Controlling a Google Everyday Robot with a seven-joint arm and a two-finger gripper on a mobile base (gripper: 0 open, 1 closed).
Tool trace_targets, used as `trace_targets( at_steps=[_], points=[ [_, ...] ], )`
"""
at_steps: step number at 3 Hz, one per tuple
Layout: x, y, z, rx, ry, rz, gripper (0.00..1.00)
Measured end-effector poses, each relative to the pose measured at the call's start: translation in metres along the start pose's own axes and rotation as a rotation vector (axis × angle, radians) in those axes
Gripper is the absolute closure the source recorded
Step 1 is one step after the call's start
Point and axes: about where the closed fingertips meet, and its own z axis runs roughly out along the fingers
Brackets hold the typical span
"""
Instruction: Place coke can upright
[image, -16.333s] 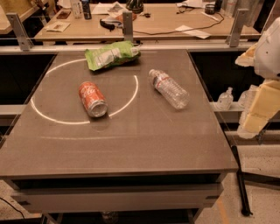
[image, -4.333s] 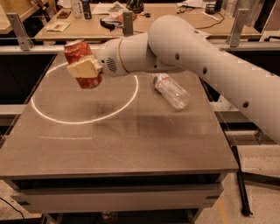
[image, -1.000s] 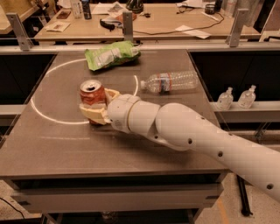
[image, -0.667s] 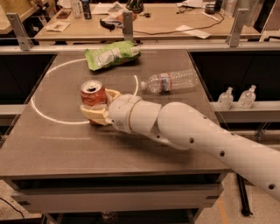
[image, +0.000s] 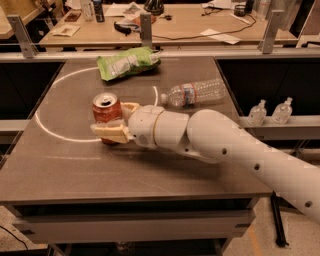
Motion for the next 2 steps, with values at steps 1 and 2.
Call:
trace_targets(
  at_steps=[1,2],
  points=[
    [0.0006,0.0009,0.0014,-0.045,-0.01,0.004,0.0],
    [0.0012,-0.0029,-0.003,-0.113,-0.037,0.015,0.0]
  ],
)
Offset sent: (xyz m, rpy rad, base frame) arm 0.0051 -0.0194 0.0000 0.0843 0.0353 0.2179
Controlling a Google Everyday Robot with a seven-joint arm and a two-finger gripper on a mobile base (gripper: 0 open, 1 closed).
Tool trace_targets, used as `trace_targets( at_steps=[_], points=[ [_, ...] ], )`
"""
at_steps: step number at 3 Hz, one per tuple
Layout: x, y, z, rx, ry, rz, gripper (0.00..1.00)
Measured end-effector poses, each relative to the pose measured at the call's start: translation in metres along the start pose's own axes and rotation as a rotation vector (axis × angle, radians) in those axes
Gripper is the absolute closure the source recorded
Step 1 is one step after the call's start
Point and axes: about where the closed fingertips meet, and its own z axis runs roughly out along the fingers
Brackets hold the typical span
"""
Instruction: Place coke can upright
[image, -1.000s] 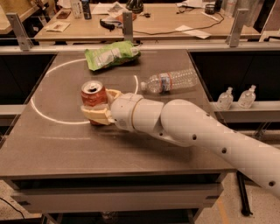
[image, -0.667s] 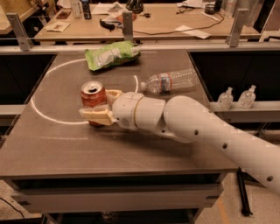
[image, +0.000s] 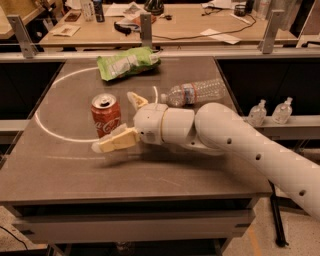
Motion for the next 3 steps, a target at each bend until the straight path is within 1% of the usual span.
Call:
trace_targets(
  at_steps=[1,2,3],
  points=[
    [-0.002,-0.019,-0.005,-0.093,-0.012,0.014,0.0],
    [-0.013,-0.04,-0.01,-0.176,0.022,0.029,0.0],
    [-0.021,-0.048,-0.015,-0.262,0.12,0.075,0.0]
  ],
)
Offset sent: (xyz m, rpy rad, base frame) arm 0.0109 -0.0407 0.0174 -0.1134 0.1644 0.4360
